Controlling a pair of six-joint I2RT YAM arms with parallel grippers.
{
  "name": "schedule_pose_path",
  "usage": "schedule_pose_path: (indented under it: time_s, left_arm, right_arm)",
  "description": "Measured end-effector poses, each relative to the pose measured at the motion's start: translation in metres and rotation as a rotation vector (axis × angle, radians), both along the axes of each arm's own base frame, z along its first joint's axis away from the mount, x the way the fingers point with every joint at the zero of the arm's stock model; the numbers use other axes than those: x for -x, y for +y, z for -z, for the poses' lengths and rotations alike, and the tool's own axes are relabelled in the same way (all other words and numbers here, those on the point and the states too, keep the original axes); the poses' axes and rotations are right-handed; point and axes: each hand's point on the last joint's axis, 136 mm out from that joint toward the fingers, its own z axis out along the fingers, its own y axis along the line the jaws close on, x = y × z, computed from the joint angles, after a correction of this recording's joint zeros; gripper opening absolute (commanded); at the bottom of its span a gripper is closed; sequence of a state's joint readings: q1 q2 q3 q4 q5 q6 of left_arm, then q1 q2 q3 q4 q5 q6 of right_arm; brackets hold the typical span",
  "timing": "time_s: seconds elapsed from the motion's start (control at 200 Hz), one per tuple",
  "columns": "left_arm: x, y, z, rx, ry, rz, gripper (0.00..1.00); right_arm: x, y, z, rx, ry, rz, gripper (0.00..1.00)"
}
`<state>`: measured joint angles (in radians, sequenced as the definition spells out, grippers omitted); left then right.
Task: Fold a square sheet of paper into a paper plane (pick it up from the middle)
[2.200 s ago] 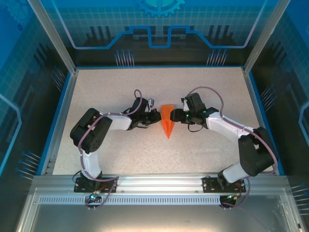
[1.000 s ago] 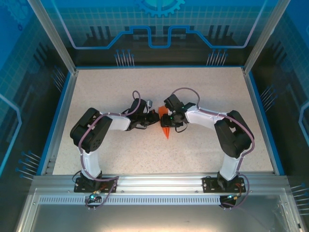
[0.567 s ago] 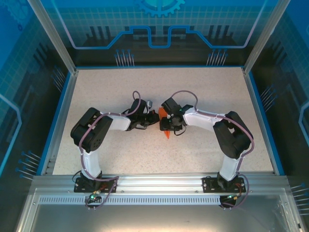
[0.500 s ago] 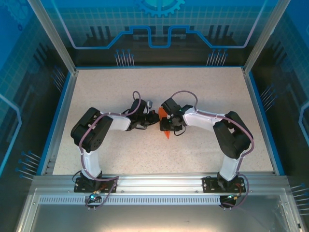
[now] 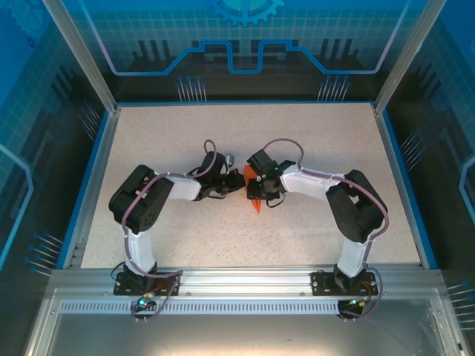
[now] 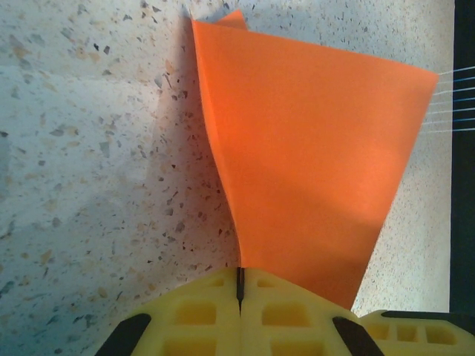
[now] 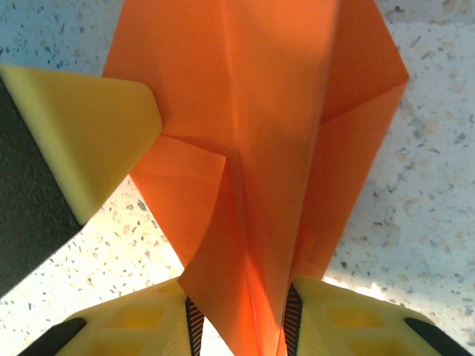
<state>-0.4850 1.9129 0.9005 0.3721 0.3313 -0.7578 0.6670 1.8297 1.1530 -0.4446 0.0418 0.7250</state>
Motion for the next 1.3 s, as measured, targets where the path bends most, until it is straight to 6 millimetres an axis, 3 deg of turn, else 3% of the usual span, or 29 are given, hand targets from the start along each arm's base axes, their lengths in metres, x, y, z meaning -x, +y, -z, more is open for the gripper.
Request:
schedule_pose_path:
  time_s: [0.355,0.485,0.63,0.84,0.945,1.3]
  left_arm:
    - [0.000,0.000,0.000,-0.001,0.000,0.000,0.00]
    - [0.001,0.001,0.001,-0.005,0.008,0.000,0.14]
    - [0.002,0.009,-0.011,-0.005,0.004,-0.017,0.32]
    - [-0.010,0.046,-0.061,-0.005,-0.078,-0.124,0.46]
    - [-0.013,0.059,-0.077,-0.021,-0.112,-0.167,0.50]
    - [-0.001,0.073,-0.057,-0.082,-0.053,-0.197,0.50]
  right_arm:
    - [-0.012,0.005,0.003,0.020,-0.018,-0.017,0.23]
    - [-0.013,0.003,0.006,0.043,-0.019,-0.019,0.10]
    - [-0.016,-0.006,0.005,0.093,-0.038,-0.019,0.04]
    - [-0.020,-0.036,-0.009,0.248,-0.090,0.003,0.04]
    - [-0.027,-0.044,-0.017,0.286,-0.117,0.013,0.06]
    - [-0.032,-0.051,-0.005,0.346,-0.094,0.007,0.13]
